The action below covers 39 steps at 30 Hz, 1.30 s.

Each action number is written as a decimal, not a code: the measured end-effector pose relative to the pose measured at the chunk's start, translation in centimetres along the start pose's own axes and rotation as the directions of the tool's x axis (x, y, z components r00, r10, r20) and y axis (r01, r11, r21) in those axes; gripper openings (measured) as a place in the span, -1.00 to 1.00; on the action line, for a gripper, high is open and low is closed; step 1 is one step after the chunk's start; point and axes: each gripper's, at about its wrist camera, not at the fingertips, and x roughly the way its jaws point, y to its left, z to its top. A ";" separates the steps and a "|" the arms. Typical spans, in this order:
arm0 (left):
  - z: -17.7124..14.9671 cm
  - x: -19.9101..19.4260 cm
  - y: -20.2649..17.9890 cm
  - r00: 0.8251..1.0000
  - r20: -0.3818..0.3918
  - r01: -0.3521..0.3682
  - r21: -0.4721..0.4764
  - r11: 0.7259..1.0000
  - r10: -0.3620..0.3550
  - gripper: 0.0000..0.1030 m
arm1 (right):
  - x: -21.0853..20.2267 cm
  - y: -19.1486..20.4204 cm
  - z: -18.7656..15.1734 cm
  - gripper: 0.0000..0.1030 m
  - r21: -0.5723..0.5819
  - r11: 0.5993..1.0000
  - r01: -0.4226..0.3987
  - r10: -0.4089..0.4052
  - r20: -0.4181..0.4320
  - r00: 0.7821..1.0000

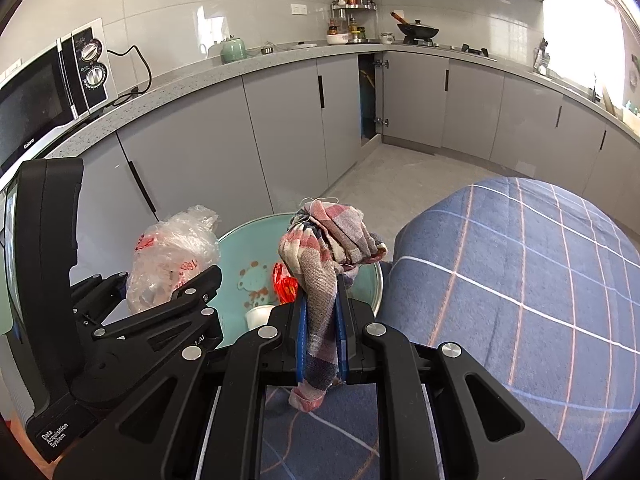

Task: Collect trash
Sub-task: 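Carry the plastic bag and checkered cloth over the teal bin with both tools, then open both tools to drop the bag and cloth into the bin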

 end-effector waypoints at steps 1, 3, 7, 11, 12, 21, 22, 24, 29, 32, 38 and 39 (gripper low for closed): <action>0.1 0.2 0.0 1.000 -0.002 0.000 -0.002 1.000 0.000 -0.03 | 0.2 0.0 0.1 -0.75 0.001 1.000 -0.001 0.001 -0.002 1.000; 0.2 0.6 0.1 1.000 -0.007 -0.002 -0.002 1.000 0.002 -0.03 | 0.6 -0.1 0.3 -0.75 -0.002 1.000 0.001 -0.001 -0.006 1.000; 0.5 1.0 0.3 1.000 -0.010 -0.002 -0.014 1.000 0.002 -0.03 | 1.6 -0.1 0.7 -0.75 -0.006 1.000 0.010 -0.010 -0.013 1.000; 0.9 1.5 1.0 1.000 -0.010 -0.022 -0.034 0.999 0.022 -0.03 | 2.5 -0.4 1.0 -0.75 -0.002 1.000 0.017 -0.017 -0.020 1.000; 1.0 1.8 1.1 1.000 -0.013 -0.026 -0.036 0.999 0.026 -0.03 | 2.9 -0.6 1.0 -0.75 -0.001 1.000 0.017 -0.017 -0.024 1.000; 2.2 4.8 0.2 0.998 -0.054 -0.023 -0.025 0.999 0.022 -0.03 | 7.0 -1.1 1.5 -0.75 0.008 1.000 0.014 -0.014 -0.081 0.997; 2.2 5.2 0.0 0.998 -0.062 -0.016 -0.025 1.000 0.015 -0.03 | 7.5 -1.3 1.5 -0.75 0.015 1.000 0.013 -0.012 -0.091 0.996; 2.1 5.9 -0.3 0.997 -0.073 -0.010 -0.019 1.000 0.008 -0.03 | 8.3 -1.4 1.6 -0.75 0.022 1.000 0.013 -0.010 -0.107 0.994; 1.3 8.6 -0.5 0.992 -0.127 -0.022 -0.007 1.000 0.021 -0.03 | 10.6 -1.7 1.4 -0.75 0.013 1.000 0.007 -0.005 -0.158 0.987; 0.9 9.6 -0.3 0.989 -0.145 -0.028 -0.007 1.000 0.027 -0.03 | 11.6 -2.0 1.2 -0.75 0.028 1.000 0.002 0.003 -0.177 0.984; 0.2 11.2 0.0 0.984 -0.175 -0.041 0.000 0.999 0.040 -0.03 | 13.4 -1.8 0.6 -0.75 0.033 0.999 -0.019 0.025 -0.223 0.975; 0.1 11.3 0.0 0.983 -0.178 -0.041 0.001 0.999 0.041 -0.03 | 13.6 -1.8 0.5 -0.74 0.034 0.999 -0.020 0.027 -0.230 0.973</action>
